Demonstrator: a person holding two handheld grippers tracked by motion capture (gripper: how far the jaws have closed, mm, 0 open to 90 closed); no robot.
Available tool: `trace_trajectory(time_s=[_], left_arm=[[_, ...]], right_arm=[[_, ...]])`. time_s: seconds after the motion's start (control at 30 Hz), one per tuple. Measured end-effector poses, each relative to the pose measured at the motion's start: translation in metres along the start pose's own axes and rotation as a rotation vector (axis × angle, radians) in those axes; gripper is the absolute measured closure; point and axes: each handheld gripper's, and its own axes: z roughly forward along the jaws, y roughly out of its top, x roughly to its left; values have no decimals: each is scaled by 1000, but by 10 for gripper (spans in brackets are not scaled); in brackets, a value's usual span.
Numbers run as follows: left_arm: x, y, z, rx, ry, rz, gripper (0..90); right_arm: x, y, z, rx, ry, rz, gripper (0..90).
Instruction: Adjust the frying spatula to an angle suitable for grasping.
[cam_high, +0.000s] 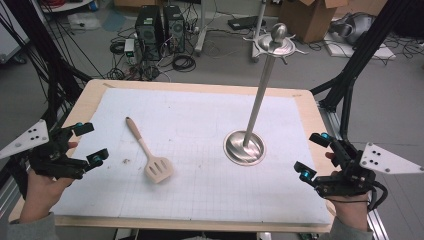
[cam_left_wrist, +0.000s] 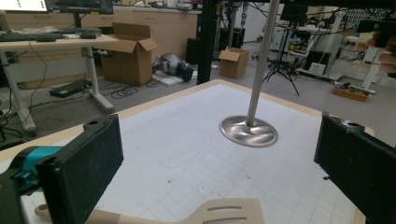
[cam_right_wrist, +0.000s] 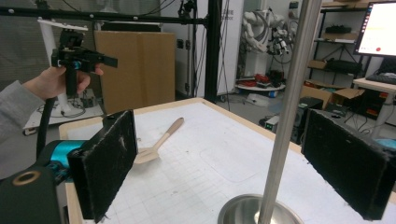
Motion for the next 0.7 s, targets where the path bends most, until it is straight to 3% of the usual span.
trace_trajectory(time_s=[0.2,0.33,0.7], left_arm=[[1,0,1,-3,-3,-9,18],[6,-3,1,-26,-54,-85,17],[9,-7,9,11,-7,-72,26]], right_arm=[[-2,-1,2,-3,10,0,96],[-2,-3,2,4,2,11,96],[0,-3,0,11,-11,12,96]])
